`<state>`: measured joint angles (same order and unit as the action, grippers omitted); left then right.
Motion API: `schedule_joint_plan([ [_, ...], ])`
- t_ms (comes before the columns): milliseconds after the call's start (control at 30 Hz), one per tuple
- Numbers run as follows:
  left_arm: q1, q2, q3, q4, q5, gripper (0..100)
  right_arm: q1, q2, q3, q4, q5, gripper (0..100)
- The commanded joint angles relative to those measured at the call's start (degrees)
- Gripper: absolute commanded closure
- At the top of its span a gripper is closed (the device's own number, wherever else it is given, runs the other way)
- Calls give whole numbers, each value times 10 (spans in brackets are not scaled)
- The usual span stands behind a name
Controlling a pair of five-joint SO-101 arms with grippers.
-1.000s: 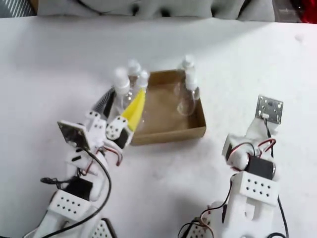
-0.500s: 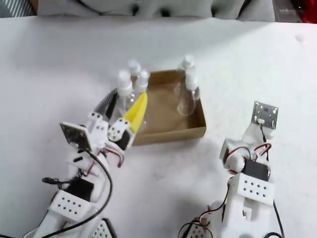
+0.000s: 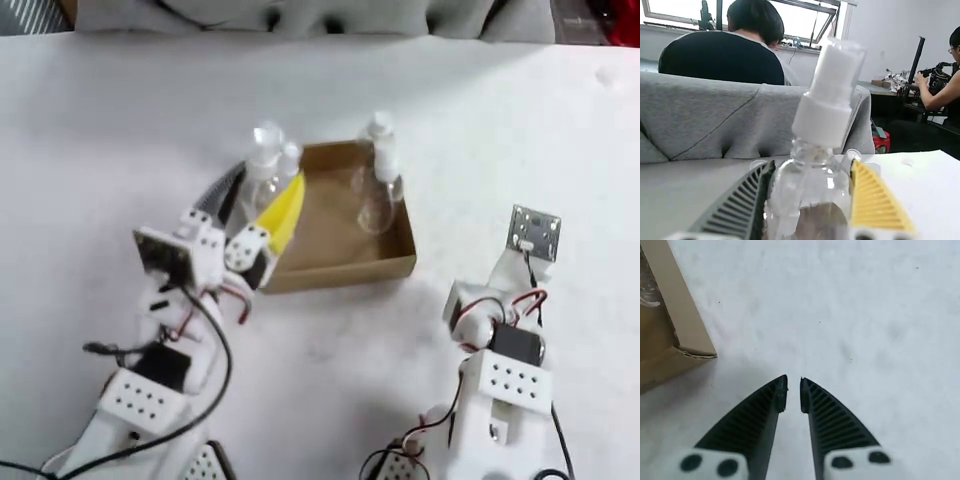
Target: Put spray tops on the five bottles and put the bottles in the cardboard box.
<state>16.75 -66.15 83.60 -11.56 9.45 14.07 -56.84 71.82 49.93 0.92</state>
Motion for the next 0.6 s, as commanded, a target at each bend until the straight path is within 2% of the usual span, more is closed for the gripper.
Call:
schedule_joint_plan([
  [0, 11, 65, -61, -13, -5, 980, -1, -3, -3, -28, 2, 981],
  [133, 28, 69, -38, -33, -5, 980, -2, -1, 1, -29, 2, 981],
  [333, 15, 72, 37, -126, -5, 980, -3, -6, 7, -32, 2, 981],
  [567, 8, 73, 46, -132, -6, 980, -3, -6, 8, -32, 2, 981],
])
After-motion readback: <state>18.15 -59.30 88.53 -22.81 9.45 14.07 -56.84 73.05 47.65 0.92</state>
